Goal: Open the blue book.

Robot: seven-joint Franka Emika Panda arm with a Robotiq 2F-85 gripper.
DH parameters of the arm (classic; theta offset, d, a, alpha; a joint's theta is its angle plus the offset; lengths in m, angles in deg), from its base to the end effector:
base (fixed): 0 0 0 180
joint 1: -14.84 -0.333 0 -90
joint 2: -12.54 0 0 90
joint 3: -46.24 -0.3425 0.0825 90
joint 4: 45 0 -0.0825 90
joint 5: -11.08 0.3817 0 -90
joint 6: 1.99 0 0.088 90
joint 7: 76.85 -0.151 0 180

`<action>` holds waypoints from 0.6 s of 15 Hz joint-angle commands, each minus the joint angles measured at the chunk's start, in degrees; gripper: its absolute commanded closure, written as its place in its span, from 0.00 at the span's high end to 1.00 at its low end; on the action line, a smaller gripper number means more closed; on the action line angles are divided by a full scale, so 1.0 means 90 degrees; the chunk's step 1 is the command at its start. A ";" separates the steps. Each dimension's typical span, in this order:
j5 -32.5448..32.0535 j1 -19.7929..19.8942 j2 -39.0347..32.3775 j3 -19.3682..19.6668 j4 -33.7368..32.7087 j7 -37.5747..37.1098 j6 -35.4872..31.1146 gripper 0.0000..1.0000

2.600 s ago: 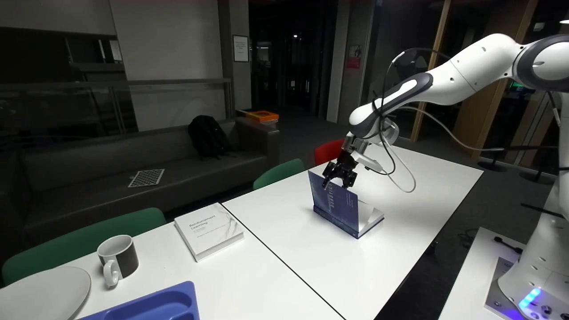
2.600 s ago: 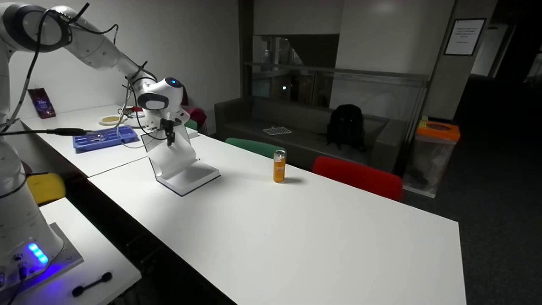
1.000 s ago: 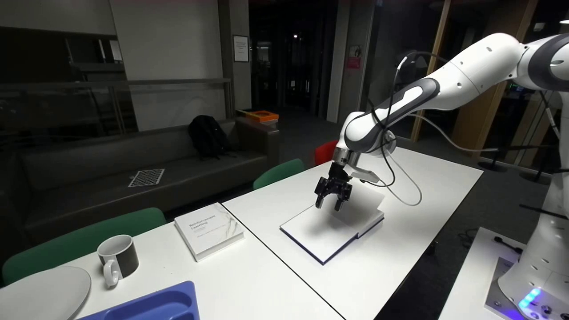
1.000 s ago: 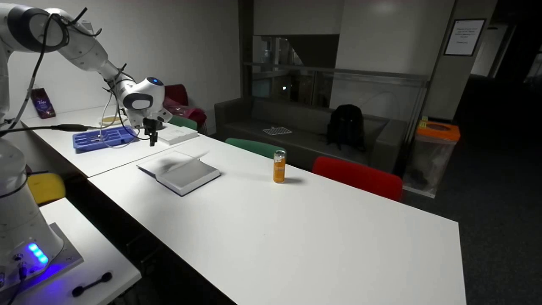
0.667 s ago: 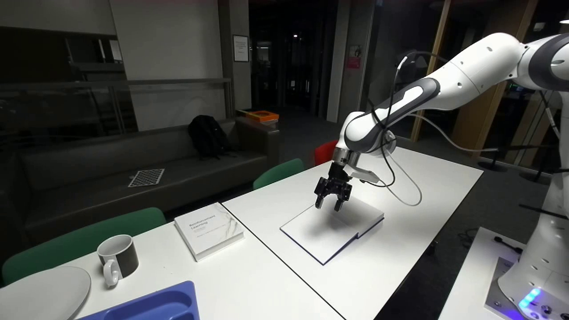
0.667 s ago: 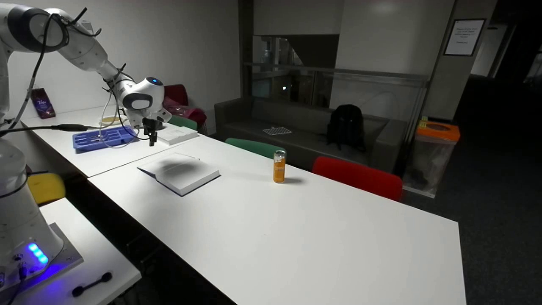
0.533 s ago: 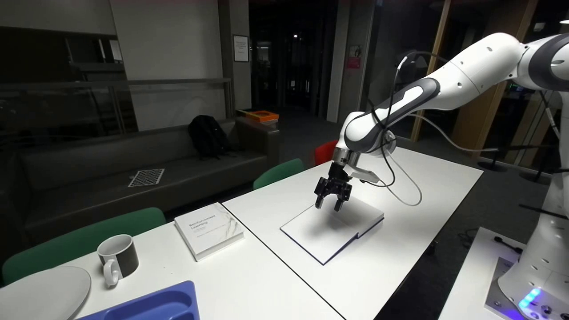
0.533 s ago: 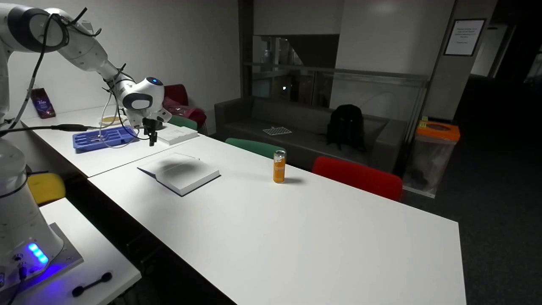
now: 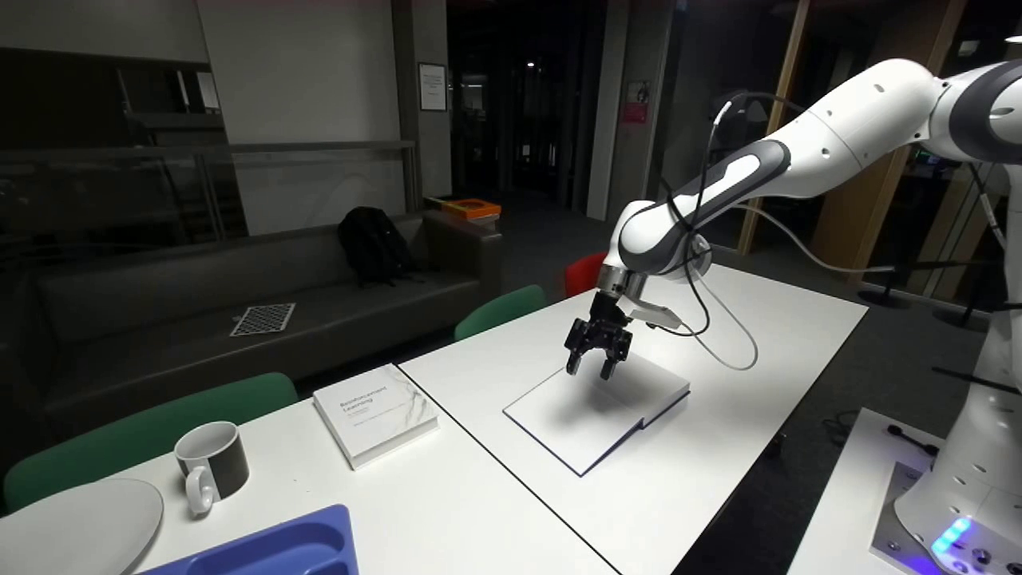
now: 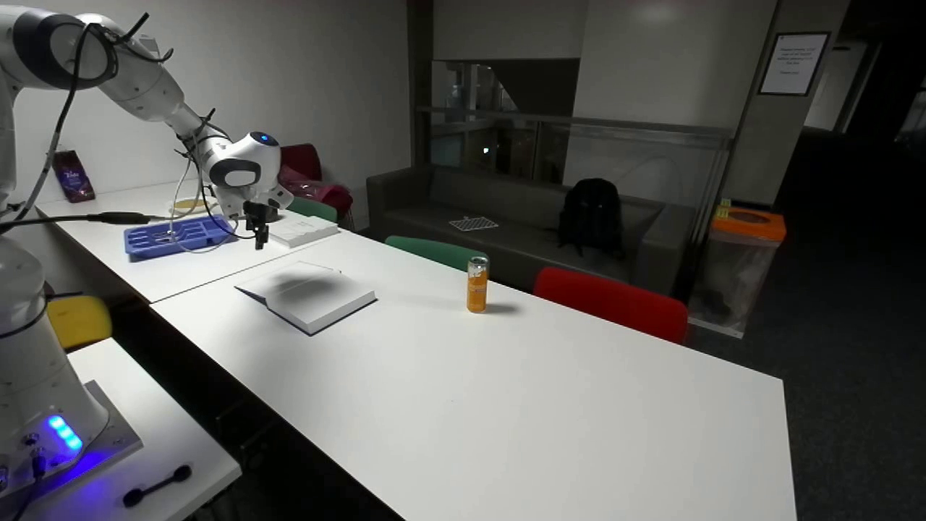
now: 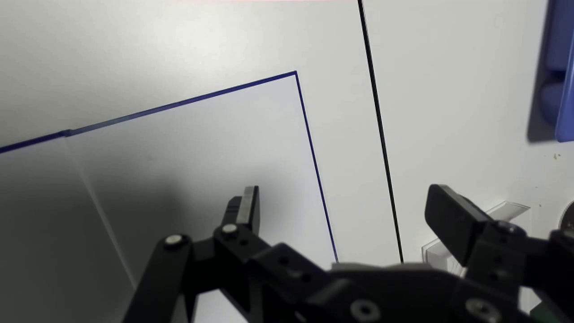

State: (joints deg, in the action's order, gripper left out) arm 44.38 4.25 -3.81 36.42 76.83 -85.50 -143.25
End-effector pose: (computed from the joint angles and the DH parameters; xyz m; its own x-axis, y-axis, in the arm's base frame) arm 0.5494 0.2186 0.2689 0.9678 -0.2268 -0.1093 -0.2517 -0.8833 -0.3955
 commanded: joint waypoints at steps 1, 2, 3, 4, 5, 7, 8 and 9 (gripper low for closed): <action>-0.0037 0.0076 -0.0004 -0.0079 -0.0015 -0.0034 -0.0005 1.00; -0.0073 0.0065 -0.0011 -0.0074 -0.0034 -0.0040 -0.0017 1.00; -0.0150 0.0047 -0.0022 -0.0057 -0.0054 -0.0068 -0.0001 1.00; -0.0256 0.0034 -0.0035 -0.0040 -0.0087 -0.0096 0.0075 1.00; -0.0426 0.0015 -0.0051 -0.0015 -0.0130 -0.0148 0.0162 1.00; -0.0911 -0.0029 -0.0097 0.0047 -0.0184 -0.0274 0.0258 1.00; -0.1209 -0.0054 -0.0115 0.0082 -0.0209 -0.0317 0.0350 1.00; -0.1518 -0.0082 -0.0129 0.0110 -0.0235 -0.0376 0.0452 1.00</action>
State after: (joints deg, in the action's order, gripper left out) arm 37.02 4.25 -4.77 36.46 76.28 -86.35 -142.47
